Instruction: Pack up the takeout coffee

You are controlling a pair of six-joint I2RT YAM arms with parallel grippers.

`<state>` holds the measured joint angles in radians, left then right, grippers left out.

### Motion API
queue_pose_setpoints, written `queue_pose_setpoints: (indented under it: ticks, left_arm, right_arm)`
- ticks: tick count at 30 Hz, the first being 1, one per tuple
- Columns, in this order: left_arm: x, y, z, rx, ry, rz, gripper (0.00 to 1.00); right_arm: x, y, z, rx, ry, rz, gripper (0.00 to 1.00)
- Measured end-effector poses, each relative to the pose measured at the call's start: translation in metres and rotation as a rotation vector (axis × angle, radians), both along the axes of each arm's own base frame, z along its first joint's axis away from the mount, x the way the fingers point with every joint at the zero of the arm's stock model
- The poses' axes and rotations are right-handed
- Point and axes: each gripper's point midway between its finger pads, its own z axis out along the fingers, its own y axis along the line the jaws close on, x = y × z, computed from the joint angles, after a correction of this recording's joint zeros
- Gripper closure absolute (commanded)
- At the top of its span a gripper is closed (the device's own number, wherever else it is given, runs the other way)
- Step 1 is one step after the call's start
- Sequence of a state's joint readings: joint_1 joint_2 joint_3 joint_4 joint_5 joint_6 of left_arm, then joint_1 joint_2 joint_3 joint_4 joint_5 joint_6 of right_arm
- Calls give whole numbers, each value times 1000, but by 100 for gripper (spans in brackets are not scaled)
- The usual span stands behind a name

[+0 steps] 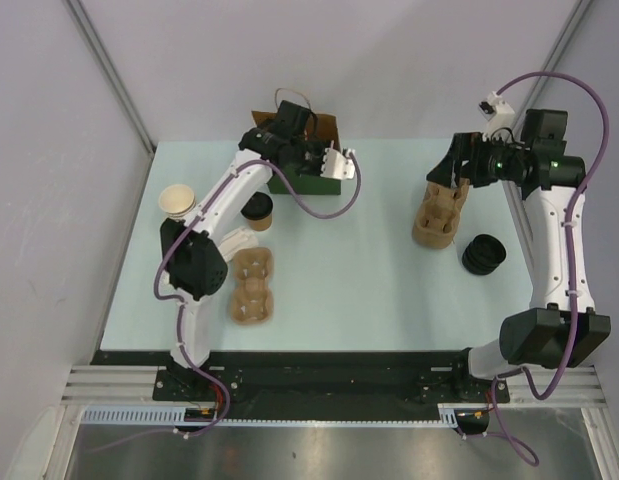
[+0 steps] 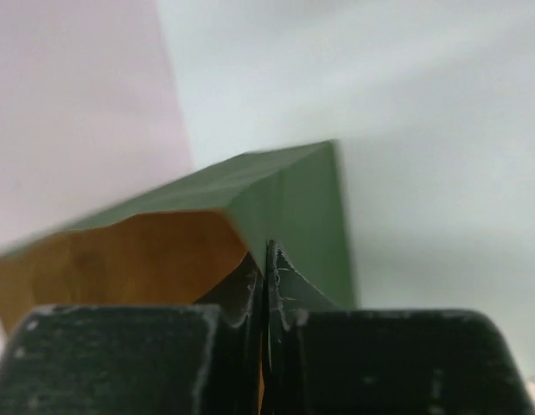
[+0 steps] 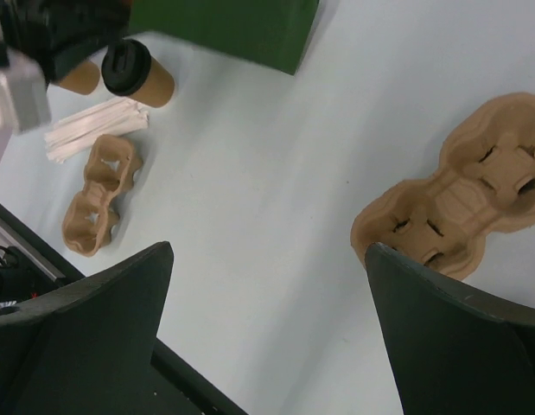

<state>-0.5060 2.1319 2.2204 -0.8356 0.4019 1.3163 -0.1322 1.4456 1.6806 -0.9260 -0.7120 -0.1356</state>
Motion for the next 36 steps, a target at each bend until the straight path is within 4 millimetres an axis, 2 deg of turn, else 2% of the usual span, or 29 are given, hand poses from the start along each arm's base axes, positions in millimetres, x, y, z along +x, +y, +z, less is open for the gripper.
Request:
queue_pose_setpoints:
  ticks: [4,10,14,17,21,24,26,30,36]
  left_arm:
    - [-57,2,5,43,25,-119,100]
    - [-155,1,38,114,-40,-372,100]
    - [-212,4,51,177,-94,-573,100]
    - [-248,10,47,211,-108,-689,100]
    - [-298,23,27,261,-89,-816,100]
    - [-325,28,19,279,-85,-884,100]
    - [-335,32,14,295,-77,-906,100]
    - [-340,34,10,316,-74,-925,99]
    - [-349,33,-2,354,-69,-962,99]
  right_arm:
    - [8,3,19,15,-44,19,0]
    - [17,11,47,35,-113,63,0]
    - [19,23,55,37,-137,106,0]
    - [18,35,57,32,-150,145,0]
    - [19,48,62,27,-176,192,0]
    - [23,58,71,27,-215,238,0]
    - [25,67,78,15,-249,272,0]
    - [19,98,85,-7,-306,372,1]
    - [-6,153,83,-65,-397,579,6]
